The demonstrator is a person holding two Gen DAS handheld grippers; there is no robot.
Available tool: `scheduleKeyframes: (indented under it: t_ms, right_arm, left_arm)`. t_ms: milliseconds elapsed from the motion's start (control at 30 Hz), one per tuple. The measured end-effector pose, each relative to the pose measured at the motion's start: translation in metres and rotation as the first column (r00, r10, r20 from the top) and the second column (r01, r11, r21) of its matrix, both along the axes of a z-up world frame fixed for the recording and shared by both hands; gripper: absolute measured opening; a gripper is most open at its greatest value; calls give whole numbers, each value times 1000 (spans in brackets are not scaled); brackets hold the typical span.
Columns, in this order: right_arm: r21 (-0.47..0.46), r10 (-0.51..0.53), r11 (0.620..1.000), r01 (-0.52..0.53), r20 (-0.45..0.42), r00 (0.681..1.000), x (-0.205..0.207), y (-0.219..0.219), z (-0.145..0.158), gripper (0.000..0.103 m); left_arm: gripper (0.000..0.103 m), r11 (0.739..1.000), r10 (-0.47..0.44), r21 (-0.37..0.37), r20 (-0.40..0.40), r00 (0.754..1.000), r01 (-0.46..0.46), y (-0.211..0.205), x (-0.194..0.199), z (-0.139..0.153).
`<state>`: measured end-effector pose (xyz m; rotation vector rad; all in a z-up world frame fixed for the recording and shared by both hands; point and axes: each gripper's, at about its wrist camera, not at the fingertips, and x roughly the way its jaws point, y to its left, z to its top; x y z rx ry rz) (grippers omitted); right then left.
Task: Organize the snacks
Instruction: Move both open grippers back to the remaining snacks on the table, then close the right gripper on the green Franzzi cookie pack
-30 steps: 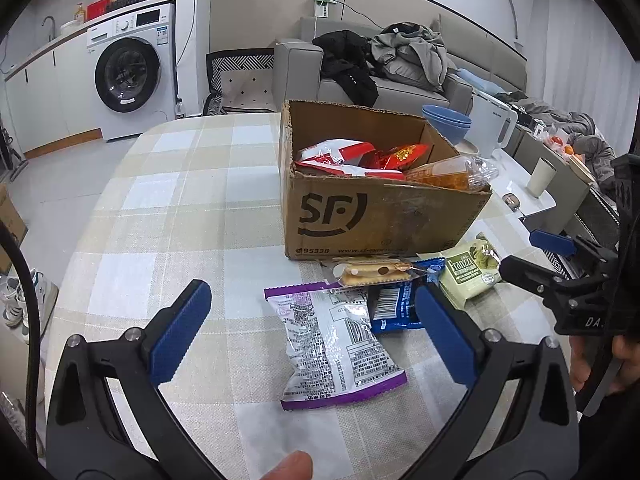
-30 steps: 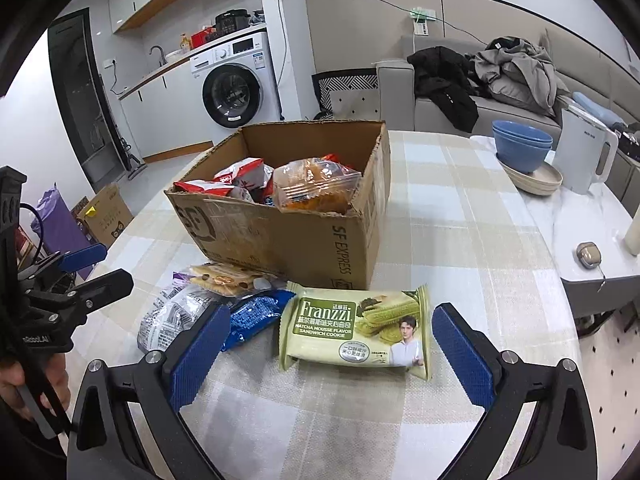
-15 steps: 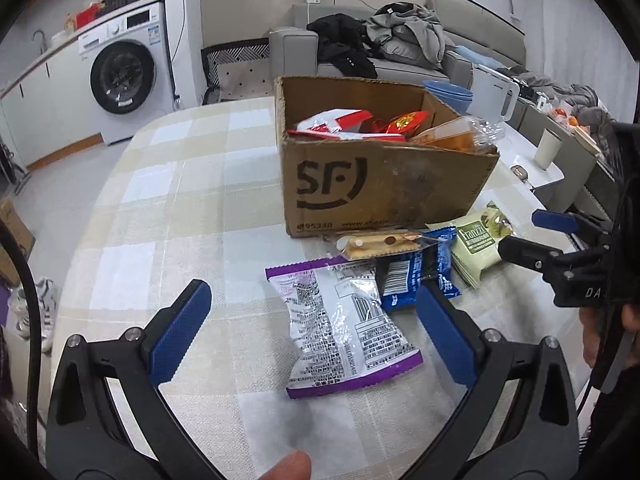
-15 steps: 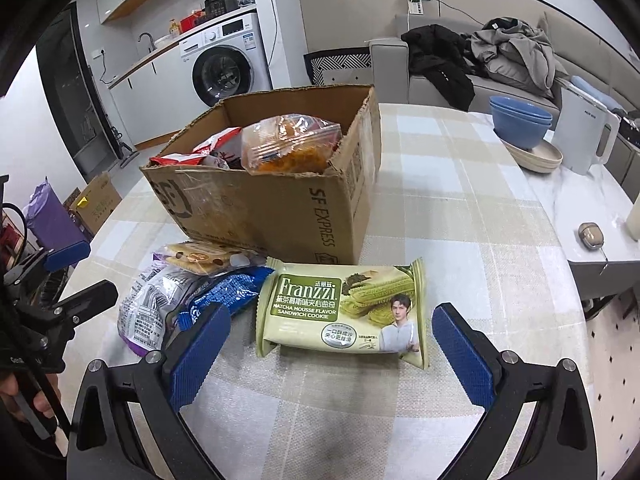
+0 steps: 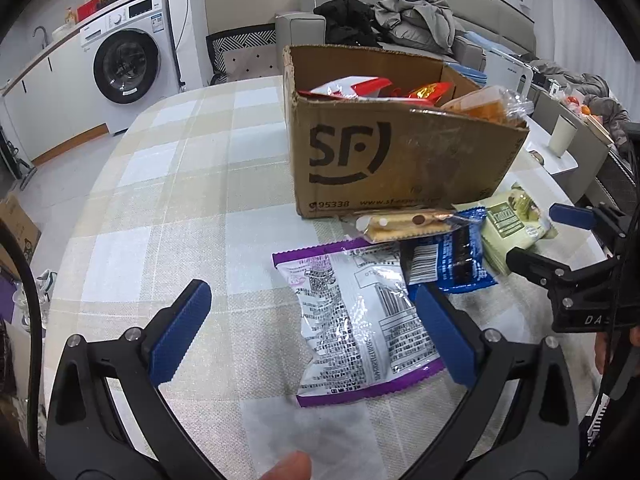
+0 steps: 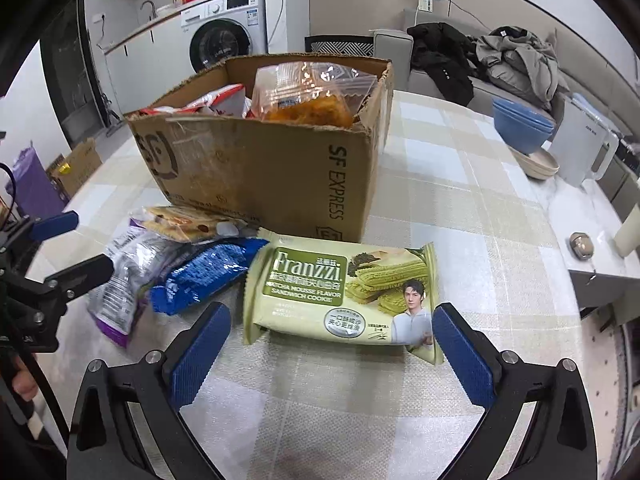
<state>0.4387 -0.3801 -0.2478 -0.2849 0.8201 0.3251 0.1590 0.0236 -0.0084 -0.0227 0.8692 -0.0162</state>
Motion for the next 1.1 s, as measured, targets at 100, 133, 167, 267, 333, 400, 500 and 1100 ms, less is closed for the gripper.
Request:
scheduleKeyframes:
  t_ms: [100, 133, 167, 267, 333, 400, 500, 1100]
  right_arm:
    - [-40, -20, 999, 20, 8, 1000, 1, 2, -7, 103]
    - [-42, -23, 999, 23, 8, 1000, 2, 2, -9, 103]
    - [-42, -24, 999, 24, 7, 1000, 2, 2, -9, 103]
    - [-37, -26, 999, 26, -2, 1000, 3, -3, -9, 103]
    - [-33, -33, 999, 33, -10, 999, 3, -9, -8, 103]
    - [-28, -33, 999, 33, -22, 999, 3, -14, -8, 103]
    - [-28, -27, 999, 26, -41, 999, 7, -24, -7, 103]
    - [-36, -118, 993, 115, -109, 987, 26, -110, -7, 103]
  left_arm:
    - [102, 1000, 3, 0, -12, 1000, -3, 0, 4, -6]
    - [102, 1000, 3, 1, -14, 1000, -3, -1, 5, -7]
    - [102, 1000, 3, 3, -17, 1000, -3, -2, 6, -9]
    - [102, 1000, 2, 4, -27, 1000, -2, -3, 9, -14]
    - [102, 1000, 2, 2, -27, 1000, -2, -2, 11, -14]
    - [102, 1000, 2, 2, -29, 1000, -2, -1, 11, -15]
    - [102, 1000, -3, 7, -31, 1000, 3, -2, 11, -17]
    - [102, 1000, -25, 5, -47, 999, 25, -3, 10, -21]
